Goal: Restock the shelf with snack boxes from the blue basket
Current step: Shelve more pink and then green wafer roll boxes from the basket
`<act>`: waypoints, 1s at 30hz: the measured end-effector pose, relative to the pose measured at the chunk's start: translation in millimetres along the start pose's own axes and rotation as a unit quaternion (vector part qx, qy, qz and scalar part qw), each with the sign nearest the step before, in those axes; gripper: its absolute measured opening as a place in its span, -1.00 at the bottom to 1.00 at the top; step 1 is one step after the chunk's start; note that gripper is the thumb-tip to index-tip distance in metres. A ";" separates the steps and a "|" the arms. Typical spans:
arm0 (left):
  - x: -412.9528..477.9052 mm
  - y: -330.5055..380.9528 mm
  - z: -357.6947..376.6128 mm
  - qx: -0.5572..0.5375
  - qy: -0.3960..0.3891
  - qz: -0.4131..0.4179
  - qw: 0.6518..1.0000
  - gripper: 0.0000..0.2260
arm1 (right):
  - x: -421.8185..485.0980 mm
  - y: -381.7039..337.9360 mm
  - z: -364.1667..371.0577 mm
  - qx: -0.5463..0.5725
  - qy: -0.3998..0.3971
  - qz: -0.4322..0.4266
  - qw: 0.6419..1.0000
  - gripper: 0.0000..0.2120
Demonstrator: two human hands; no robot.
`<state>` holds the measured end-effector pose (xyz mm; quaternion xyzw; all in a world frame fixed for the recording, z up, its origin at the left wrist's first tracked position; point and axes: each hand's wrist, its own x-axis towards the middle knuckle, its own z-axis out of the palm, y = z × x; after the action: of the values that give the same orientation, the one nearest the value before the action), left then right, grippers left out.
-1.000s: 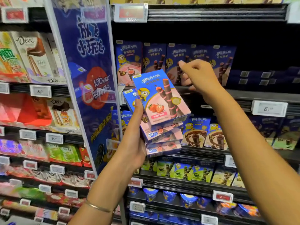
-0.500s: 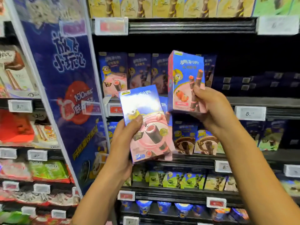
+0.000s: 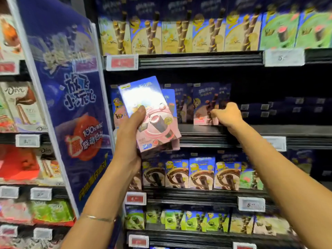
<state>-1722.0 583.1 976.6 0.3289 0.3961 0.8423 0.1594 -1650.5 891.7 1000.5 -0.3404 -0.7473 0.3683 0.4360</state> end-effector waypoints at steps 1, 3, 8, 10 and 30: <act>3.3 -0.5 0.9 0.005 -0.002 0.004 1.000 -0.65 | 2.0 -0.7 1.9 -0.028 0.002 0.010 1.000 -0.89; 7.6 -1.9 2.4 0.007 -0.001 0.009 1.000 -0.71 | 6.1 -2.7 7.0 -0.072 0.004 0.022 0.997 -0.85; 11.2 -7.0 2.6 0.023 -0.018 0.009 1.000 -0.80 | 11.2 -11.1 21.2 -0.144 0.001 0.023 0.989 -0.71; 11.1 -6.8 4.1 0.026 0.000 0.001 1.000 -0.77 | 10.2 -15.1 26.5 -0.160 -0.005 0.012 0.987 -0.73; 7.8 -16.9 21.3 0.032 0.039 -0.019 0.999 -0.24 | -144.1 -81.0 -7.5 0.156 -0.180 -0.152 0.959 -0.67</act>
<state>-1713.0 610.0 976.8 0.2928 0.4348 0.8384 0.1495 -1603.0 733.8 1014.0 -0.0788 -0.7897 0.4646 0.3927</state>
